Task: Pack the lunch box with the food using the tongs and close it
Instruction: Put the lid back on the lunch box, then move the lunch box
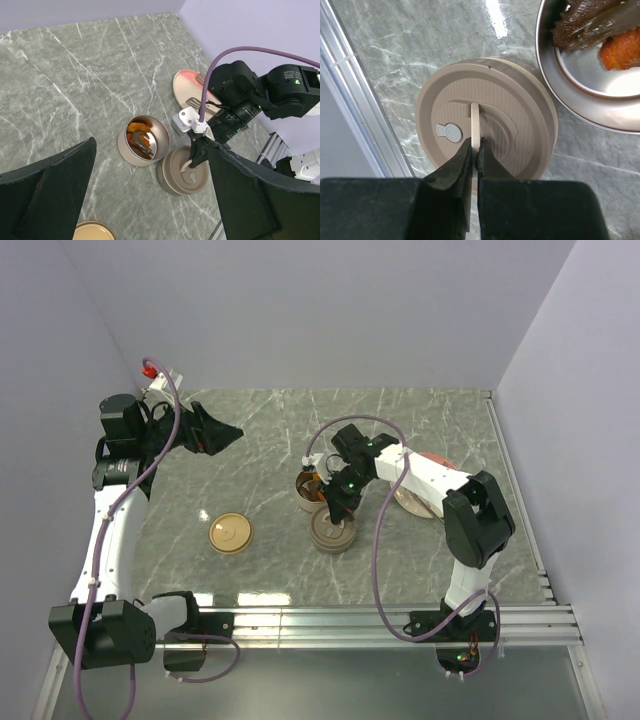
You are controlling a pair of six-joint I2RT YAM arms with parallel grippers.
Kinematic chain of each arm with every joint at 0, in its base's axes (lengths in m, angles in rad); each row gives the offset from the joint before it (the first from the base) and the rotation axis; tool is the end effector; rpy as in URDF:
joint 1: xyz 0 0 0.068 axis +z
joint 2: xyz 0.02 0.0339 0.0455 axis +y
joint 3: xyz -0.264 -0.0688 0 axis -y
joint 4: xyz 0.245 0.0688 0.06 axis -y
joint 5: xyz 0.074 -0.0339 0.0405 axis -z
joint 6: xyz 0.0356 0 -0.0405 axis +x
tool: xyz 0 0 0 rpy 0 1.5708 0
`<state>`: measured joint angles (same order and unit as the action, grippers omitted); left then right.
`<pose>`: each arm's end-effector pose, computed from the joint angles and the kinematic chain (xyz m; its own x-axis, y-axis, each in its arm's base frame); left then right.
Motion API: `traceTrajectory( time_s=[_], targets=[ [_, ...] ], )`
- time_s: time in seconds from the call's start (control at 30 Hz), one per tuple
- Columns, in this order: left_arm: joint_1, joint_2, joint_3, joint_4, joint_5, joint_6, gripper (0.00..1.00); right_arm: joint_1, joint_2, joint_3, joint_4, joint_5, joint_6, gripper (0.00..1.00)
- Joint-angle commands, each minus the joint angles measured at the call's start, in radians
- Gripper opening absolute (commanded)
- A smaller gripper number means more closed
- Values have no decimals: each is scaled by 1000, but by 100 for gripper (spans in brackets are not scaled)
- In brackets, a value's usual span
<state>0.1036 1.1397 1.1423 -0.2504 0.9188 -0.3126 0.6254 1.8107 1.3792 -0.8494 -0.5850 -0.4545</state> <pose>0.2488 -0.0026 0.3905 -0.4486 -0.2342 -0.8625 0.5946 0.6423 -0.4837 0.2804 0.2267 0.2226 -0.4276 -0.7602 -0.4891 -0.8946 0.2780 0.3499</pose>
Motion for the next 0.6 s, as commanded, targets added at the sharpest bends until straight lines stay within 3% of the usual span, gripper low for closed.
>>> traceTrajectory(
  time_s=[0.0,0.27,0.57],
  targets=[
    [1,0,-1,40,22,-8,99,-7,13,4,23,-42,-9,0],
    [1,2,-1,34,17,-2,100,-20,6,-71,88,-20,25,0],
    [2,0,-15,49,15,-11,99,-24,-64,-193,204,108,227,0]
  ],
)
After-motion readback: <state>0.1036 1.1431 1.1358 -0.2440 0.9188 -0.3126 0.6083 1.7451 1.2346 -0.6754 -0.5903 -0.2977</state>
